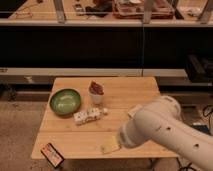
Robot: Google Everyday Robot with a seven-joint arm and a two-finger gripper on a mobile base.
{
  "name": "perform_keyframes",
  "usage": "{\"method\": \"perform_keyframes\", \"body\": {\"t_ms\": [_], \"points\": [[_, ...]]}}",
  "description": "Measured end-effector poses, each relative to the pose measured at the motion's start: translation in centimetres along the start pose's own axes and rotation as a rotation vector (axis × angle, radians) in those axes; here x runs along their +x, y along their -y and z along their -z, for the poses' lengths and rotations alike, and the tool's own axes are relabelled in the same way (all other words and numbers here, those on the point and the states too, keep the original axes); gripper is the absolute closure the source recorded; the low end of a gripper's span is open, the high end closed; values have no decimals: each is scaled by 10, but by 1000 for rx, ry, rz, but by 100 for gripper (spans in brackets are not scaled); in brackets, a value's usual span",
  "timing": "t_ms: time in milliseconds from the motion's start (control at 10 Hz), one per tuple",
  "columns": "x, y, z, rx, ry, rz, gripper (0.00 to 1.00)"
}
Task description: Move the arm in a circular motion
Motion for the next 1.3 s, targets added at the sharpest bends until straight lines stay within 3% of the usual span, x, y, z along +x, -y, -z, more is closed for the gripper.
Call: {"method": "perform_keyframes", "body": {"t_ms": [200, 400, 600, 700, 800, 900, 1100, 1300], "points": [[19, 74, -4, 80, -33, 151, 20], [48, 157, -4, 172, -70, 345, 20], [74, 201, -5, 211, -92, 465, 20], [97, 219, -11, 220, -101, 524, 20], [109, 222, -17, 215, -102, 542, 20], [134, 207, -32, 181, -91, 544, 20], [170, 130, -65, 65, -40, 469, 20], [186, 0, -93, -84, 50, 283, 20]]}}
